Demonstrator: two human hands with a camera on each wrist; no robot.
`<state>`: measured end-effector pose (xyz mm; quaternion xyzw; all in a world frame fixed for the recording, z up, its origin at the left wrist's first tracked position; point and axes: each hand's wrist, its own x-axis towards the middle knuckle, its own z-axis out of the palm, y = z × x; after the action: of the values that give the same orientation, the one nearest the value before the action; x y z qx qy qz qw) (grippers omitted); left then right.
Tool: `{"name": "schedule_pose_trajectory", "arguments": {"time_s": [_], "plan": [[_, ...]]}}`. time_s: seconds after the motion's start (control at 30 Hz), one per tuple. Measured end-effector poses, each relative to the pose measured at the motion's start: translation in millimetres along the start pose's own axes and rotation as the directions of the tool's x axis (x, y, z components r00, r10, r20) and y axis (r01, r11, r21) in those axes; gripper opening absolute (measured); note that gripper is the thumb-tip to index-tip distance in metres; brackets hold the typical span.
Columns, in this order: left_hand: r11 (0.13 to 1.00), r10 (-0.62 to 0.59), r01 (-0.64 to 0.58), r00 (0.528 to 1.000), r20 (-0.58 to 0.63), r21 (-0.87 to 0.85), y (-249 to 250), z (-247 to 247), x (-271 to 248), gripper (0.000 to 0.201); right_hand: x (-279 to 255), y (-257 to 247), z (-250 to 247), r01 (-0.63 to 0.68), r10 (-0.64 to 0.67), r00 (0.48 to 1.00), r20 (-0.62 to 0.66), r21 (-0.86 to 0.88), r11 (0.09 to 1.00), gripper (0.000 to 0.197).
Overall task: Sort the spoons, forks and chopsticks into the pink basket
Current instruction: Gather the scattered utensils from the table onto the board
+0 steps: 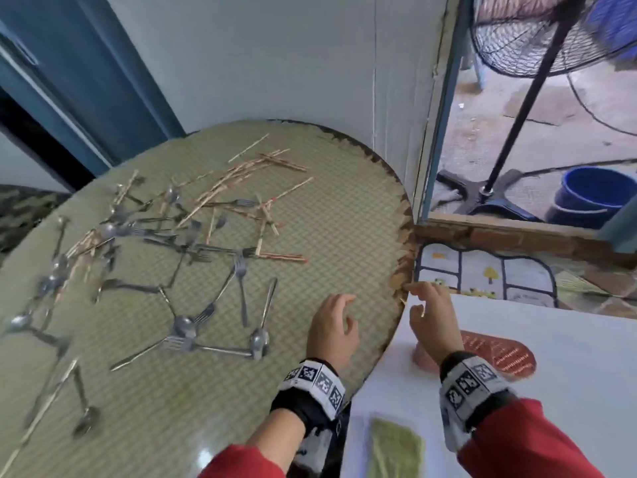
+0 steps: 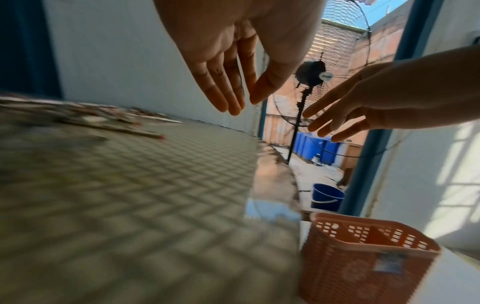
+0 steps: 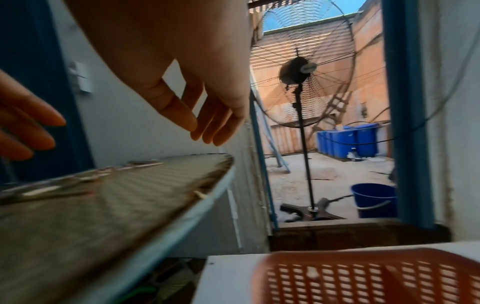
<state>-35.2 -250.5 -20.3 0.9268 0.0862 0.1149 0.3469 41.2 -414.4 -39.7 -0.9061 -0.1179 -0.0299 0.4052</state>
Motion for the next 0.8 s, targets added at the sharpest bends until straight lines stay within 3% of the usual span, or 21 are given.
{"name": "schedule_pose_trajectory", "arguments": {"time_s": [0.17, 0.33, 0.43, 0.53, 0.6, 0.67, 0.73, 0.8], "plan": [[0.985, -0.149, 0.163, 0.969, -0.195, 0.056, -70.0, -79.2, -32.6, 0.024, -7.5, -82.0, 61.4, 0.09, -0.096, 0.974, 0.205, 0.039, 0.995, 0.035], [0.94, -0.289, 0.334, 0.888, -0.358, 0.069, -151.2, -145.2, -71.2, 0.02, -30.9, -152.0, 127.7, 0.17, -0.202, 0.887, 0.415, 0.115, 0.979, 0.029], [0.873, -0.409, 0.482, 0.807, -0.425, 0.074, -192.4, -182.7, -91.5, 0.019, -43.7, -183.6, 166.7, 0.193, -0.215, 0.821, 0.529, 0.098, 0.976, 0.026], [0.775, -0.516, 0.617, 0.74, -0.431, 0.133, -233.2, -215.0, -109.7, 0.019, -54.6, -206.4, 202.6, 0.271, -0.2, 0.785, 0.587, -0.035, 0.962, 0.029], [0.666, -0.615, 0.721, 0.676, -0.406, 0.191, -256.0, -230.8, -120.2, 0.024, -59.3, -218.8, 219.5, 0.323, -0.132, 0.785, 0.606, -0.217, 0.921, 0.033], [0.528, -0.739, 0.824, 0.565, -0.367, 0.207, -273.0, -241.6, -130.7, 0.035, -63.2, -225.7, 233.4, 0.342, -0.077, 0.787, 0.613, -0.329, 0.88, 0.035], [0.451, -0.815, 0.878, 0.478, -0.328, 0.157, -286.9, -247.4, -140.0, 0.044, -66.9, -226.3, 247.2, 0.353, -0.063, 0.797, 0.6, -0.379, 0.855, 0.034], [0.443, -0.837, 0.886, 0.463, -0.291, 0.135, -295.1, -249.9, -146.0, 0.046, -69.0, -225.5, 257.2, 0.338, -0.034, 0.811, 0.583, -0.42, 0.842, 0.03]]}}
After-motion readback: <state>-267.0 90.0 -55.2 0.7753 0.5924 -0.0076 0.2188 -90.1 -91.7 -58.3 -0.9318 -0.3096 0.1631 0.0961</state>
